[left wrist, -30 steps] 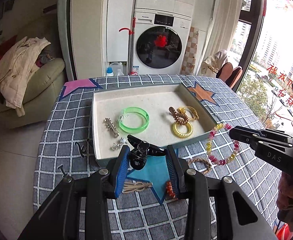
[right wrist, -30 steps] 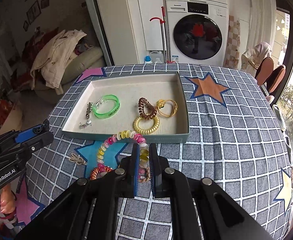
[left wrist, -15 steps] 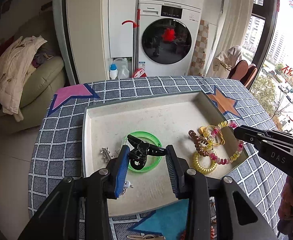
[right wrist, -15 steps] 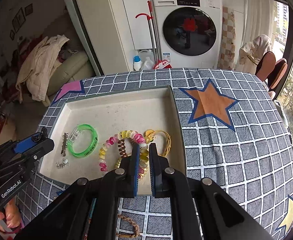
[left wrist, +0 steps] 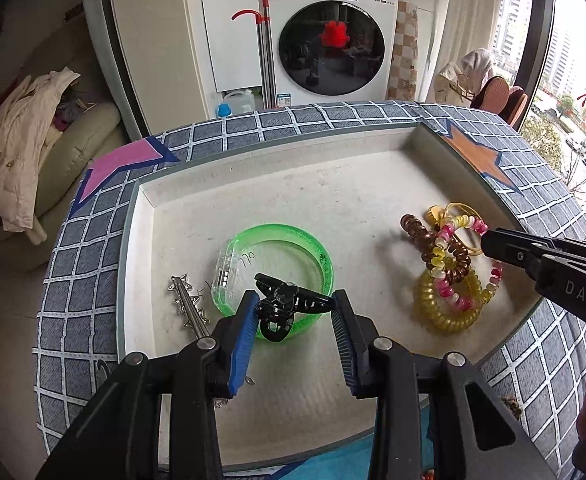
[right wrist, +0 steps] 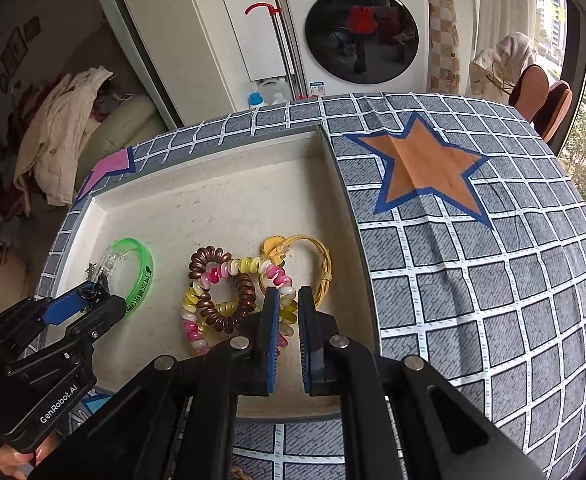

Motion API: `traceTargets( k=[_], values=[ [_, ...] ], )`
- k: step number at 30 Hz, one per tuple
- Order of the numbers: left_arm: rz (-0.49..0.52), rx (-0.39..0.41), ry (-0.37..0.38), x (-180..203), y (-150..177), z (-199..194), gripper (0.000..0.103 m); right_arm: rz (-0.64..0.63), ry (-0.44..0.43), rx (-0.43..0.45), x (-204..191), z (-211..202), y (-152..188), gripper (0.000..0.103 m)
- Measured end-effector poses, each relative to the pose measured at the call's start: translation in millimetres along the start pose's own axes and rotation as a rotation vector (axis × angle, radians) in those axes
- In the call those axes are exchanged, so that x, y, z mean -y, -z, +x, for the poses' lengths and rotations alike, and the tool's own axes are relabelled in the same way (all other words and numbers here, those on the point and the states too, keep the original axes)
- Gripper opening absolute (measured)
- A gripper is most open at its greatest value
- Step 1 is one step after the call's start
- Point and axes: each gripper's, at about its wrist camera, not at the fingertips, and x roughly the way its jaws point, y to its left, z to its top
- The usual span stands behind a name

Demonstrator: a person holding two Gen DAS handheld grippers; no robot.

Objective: Organize jewelry
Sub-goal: 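Carry the claw clip and beaded bracelet into the tray and open both tools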

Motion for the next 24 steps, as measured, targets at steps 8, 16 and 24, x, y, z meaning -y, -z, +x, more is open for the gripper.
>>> traceTargets(
  k=[8, 16, 24],
  values=[
    [0.015, -0.008, -0.022, 2.5, 3.7, 5.6, 0.056, 0.018, 0.005, -0.017, 3.4, 8.1, 4.8, 0.01],
    [-0.009, -0.008, -0.02, -1.8, 4.8, 5.3, 0.056, -0.009, 0.019, -0.027, -1.8, 13.7, 8.6, 0.011],
    [-0.019, 0.019, -0.017, -2.1, 3.1, -6.6, 0.056, 0.004, -0.014, 0.015, -5.7, -1.2, 7.3, 0.05]
  ],
)
